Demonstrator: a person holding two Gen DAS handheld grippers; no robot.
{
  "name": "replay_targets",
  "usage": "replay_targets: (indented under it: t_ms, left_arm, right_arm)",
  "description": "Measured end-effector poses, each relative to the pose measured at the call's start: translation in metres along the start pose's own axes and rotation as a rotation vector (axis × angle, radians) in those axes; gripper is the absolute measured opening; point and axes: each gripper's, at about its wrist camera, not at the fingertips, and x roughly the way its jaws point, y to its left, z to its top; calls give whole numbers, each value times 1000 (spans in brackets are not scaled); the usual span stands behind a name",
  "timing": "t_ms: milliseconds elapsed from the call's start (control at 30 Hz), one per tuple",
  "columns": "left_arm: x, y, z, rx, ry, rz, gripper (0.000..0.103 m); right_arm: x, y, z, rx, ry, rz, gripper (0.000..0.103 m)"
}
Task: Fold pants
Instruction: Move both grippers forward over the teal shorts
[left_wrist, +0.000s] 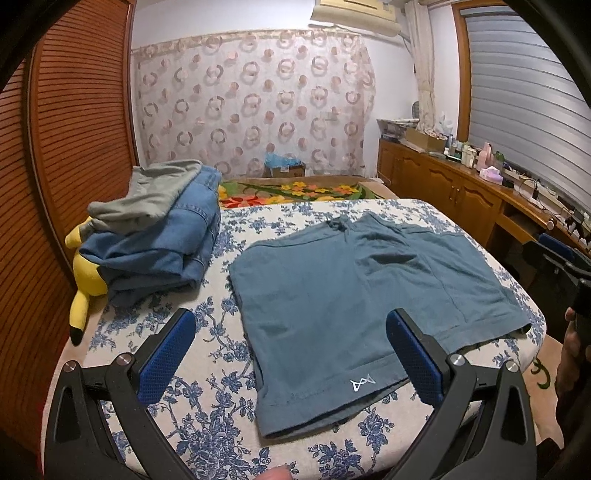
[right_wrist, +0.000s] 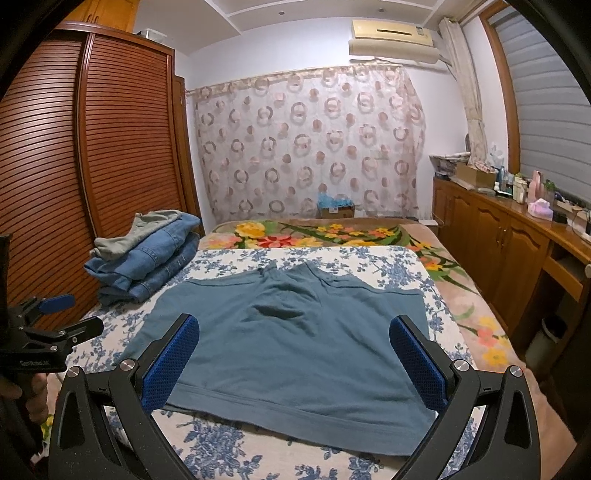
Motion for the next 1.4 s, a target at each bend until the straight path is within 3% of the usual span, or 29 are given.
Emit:
replay_targets:
  t_ms: [433, 733, 1167, 1300, 1400]
  left_arm:
    - [24, 0, 0, 66, 34, -17, 103]
    - [41, -1, 22, 101, 52, -84, 103]
    - [73, -21, 23, 106, 135, -176, 103]
    - [83, -27, 19, 121, 166, -194, 103]
    - [89, -30, 16, 123, 185, -201, 103]
  right_arm:
    - [-3, 0, 4, -21, 32, -42, 102]
    - [2, -3, 10, -43, 67, -58, 97]
    - [38, -42, 33, -45, 188, -40, 67]
    - [58, -56, 43, -34, 243, -47, 47]
    - [75, -68, 50, -16, 293, -47, 38]
